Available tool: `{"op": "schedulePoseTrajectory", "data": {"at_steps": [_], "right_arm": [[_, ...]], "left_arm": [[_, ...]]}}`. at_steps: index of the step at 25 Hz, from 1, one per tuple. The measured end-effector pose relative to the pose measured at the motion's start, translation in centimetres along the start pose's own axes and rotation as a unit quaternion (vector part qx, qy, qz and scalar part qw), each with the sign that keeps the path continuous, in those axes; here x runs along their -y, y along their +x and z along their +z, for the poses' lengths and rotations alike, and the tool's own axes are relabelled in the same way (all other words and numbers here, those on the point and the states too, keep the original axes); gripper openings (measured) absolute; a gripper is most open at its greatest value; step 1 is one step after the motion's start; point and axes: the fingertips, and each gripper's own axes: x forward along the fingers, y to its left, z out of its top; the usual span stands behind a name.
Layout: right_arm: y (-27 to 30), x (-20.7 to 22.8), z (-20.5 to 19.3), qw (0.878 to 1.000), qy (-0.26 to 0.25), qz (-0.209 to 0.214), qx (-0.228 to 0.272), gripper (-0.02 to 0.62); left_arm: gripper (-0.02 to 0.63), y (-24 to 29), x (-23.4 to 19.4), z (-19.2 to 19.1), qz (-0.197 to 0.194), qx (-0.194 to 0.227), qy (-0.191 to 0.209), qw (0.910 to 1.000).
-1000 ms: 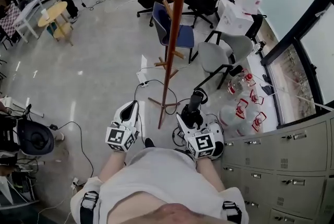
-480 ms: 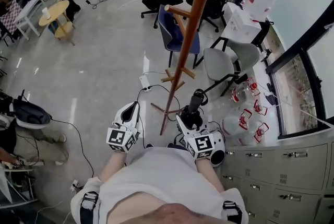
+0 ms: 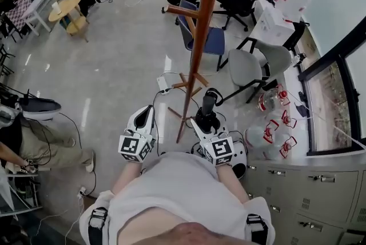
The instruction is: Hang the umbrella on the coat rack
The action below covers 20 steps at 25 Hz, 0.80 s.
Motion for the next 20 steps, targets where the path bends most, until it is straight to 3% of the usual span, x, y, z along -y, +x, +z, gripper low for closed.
{"op": "schedulePoseTrajectory", "data": {"at_steps": [11, 14, 20], "right_arm": [[2.0, 0.9, -1.8, 0.999, 0.004, 0.033, -0.015, 0.252], [2.6, 0.9, -2.6, 0.999, 0.016, 0.046, -0.019, 0.252], [5.9, 1.2, -1.4, 0.997, 0.04, 0.058, -0.027, 0.252]], "left_arm": [[0.011, 0.2, 0.6, -0.8, 0.015, -0.007, -0.005, 0.9999], [0.011, -0.3, 0.7, -1.1, 0.023, -0.01, 0.013, 0.9996], [0.011, 0.0, -2.0, 0.5, 0.032, -0.022, 0.024, 0.999]]}}
